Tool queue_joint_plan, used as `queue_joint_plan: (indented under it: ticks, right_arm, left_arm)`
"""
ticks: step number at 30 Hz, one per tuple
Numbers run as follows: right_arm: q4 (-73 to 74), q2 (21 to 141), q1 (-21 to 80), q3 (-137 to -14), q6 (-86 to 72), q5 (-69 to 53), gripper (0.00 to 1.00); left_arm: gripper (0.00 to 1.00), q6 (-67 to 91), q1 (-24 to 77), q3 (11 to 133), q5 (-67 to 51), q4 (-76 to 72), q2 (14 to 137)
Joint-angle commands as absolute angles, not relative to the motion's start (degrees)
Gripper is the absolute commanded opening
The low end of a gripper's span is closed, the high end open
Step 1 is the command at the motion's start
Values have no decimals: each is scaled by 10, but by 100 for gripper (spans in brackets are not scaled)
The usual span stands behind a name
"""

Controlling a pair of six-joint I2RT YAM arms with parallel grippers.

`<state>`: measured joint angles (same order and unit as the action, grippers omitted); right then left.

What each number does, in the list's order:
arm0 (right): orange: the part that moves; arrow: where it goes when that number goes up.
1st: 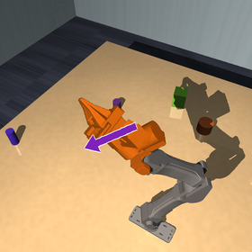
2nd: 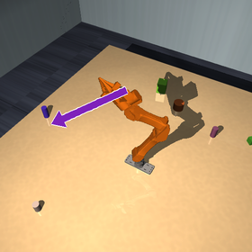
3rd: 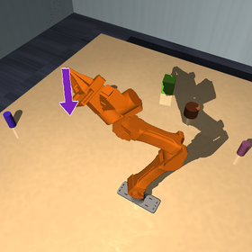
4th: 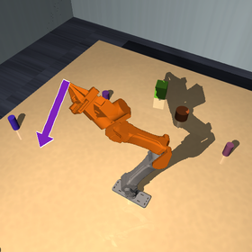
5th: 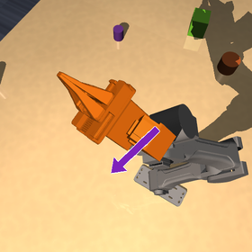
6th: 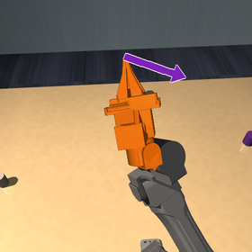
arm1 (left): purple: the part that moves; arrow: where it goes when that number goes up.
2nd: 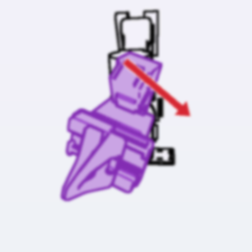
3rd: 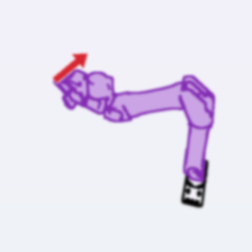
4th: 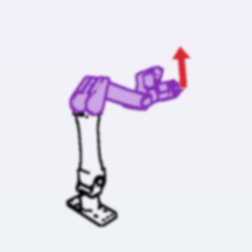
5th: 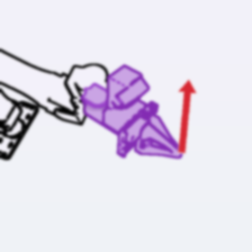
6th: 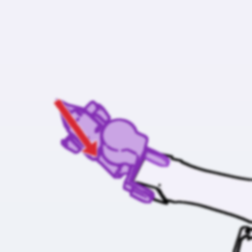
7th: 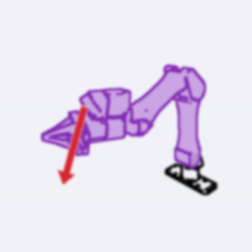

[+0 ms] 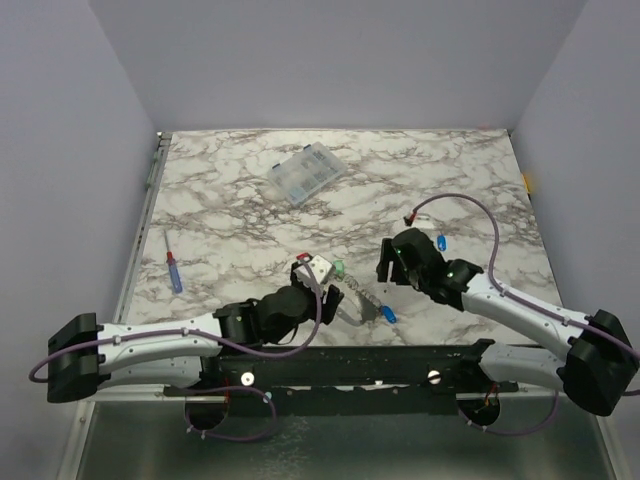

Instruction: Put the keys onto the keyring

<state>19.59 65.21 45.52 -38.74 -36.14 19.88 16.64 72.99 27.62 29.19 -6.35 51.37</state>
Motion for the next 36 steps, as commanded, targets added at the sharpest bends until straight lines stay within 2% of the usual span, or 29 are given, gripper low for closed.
queue_joint_plan:
  ticks: [1, 5, 9, 11, 13, 15, 19, 24, 29, 33, 36]
  right_arm:
    - [226, 638, 375, -406, -396, 212, 74]
    - [212, 634, 322, -401, -374, 165, 74]
    - [202, 628, 313, -402, -349, 166, 74]
    - [194, 623, 307, -399, -336, 157, 75]
    - [183, 617, 301, -394, -326, 144, 75]
    - [172, 613, 296, -393, -317, 124, 76]
    - [158, 610, 292, -393, -296, 93, 77]
    - [138, 577, 281, -377, -252, 39, 81]
    - [123, 550, 270, -367, -227, -16, 86]
    - [113, 548, 266, -359, -223, -45, 86]
    - [103, 548, 263, -355, -223, -59, 86]
  left_arm:
    - [62, 193, 727, 332, 297, -51, 606]
    - [54, 152, 700, 376, 232, -52, 677]
    - [48, 71, 642, 400, 85, -66, 736]
    - [50, 13, 637, 403, 61, -69, 755]
    - [56, -37, 630, 389, 45, -101, 763]
    - [62, -59, 604, 364, -21, -153, 766]
    - [65, -71, 561, 349, -113, -208, 807]
    - [63, -96, 559, 358, -128, -229, 857]
    - [69, -123, 559, 281, -114, -398, 858]
    - [73, -147, 562, 268, -125, -410, 866]
    - [71, -200, 579, 255, -109, -430, 878]
